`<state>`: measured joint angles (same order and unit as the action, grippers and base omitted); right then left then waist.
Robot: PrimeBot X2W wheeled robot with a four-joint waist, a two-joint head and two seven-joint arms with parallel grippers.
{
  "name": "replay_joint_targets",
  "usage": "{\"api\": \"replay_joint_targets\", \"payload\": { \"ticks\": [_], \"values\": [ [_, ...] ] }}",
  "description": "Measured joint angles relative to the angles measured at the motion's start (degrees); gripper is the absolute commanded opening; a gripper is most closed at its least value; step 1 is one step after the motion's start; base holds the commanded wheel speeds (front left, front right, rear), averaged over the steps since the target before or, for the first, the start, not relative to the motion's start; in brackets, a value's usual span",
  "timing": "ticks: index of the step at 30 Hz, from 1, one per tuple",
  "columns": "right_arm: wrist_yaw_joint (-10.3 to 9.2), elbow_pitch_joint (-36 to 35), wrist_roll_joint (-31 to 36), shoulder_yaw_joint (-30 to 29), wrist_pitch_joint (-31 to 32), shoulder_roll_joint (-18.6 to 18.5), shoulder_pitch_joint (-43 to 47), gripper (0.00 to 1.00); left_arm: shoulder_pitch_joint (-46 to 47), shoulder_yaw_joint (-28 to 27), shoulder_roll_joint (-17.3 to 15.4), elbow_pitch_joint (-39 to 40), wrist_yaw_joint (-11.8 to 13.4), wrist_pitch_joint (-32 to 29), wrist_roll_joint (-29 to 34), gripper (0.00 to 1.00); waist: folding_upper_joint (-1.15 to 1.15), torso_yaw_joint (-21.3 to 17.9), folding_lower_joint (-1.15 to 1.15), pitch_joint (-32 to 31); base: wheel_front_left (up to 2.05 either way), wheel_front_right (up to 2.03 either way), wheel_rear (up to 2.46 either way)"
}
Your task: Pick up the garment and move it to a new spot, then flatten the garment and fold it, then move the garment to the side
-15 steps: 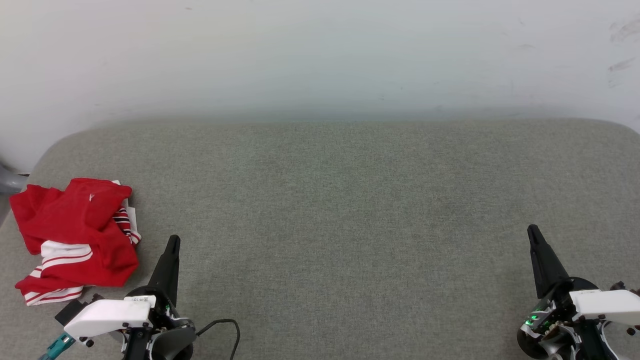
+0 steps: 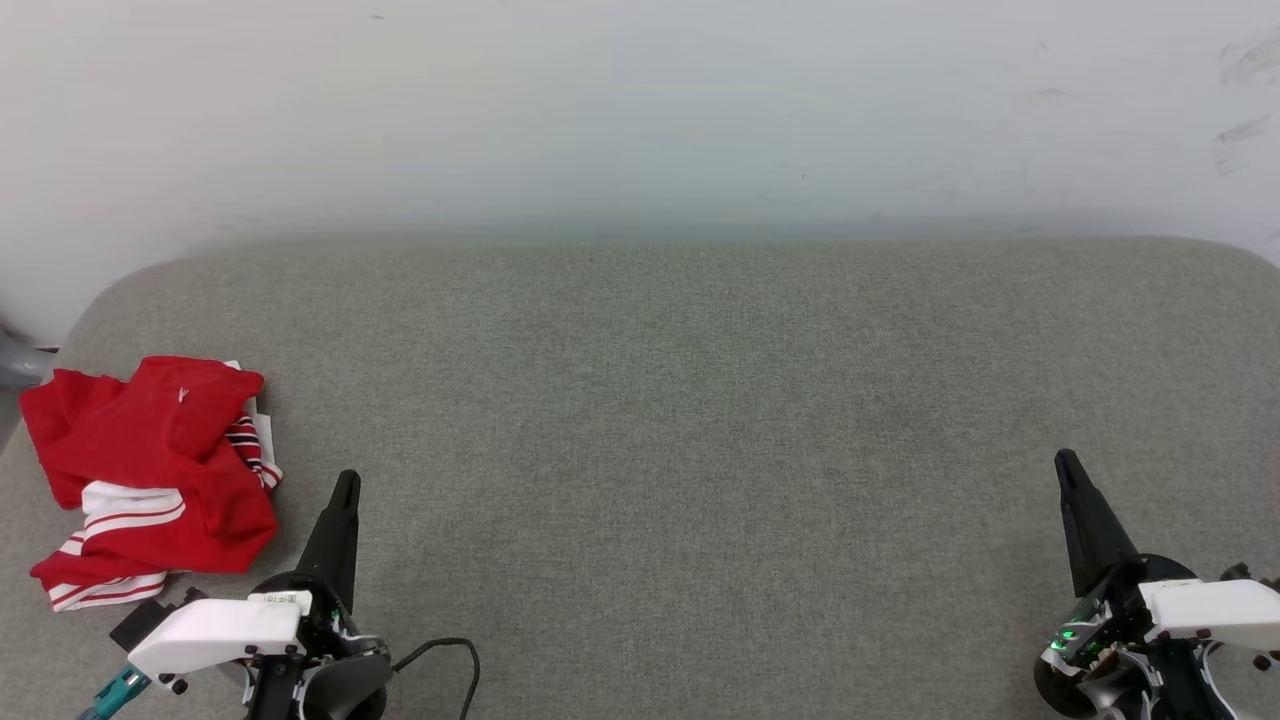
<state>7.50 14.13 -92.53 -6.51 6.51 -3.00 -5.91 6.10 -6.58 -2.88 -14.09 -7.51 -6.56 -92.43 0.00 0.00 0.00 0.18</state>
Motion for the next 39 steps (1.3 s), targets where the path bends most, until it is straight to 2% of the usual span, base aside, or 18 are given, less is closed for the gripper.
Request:
{"api": "replay_joint_targets", "payload": {
  "ticks": [39],
  "values": [
    [0.00, 0.00, 0.00, 0.00, 0.00, 0.00, 0.00, 0.00, 0.00, -0.01, 0.00, 0.00, 0.01, 0.00, 0.00, 0.00, 0.00, 0.00, 0.00, 0.00, 0.00, 0.00, 0.00]
  ]
}}
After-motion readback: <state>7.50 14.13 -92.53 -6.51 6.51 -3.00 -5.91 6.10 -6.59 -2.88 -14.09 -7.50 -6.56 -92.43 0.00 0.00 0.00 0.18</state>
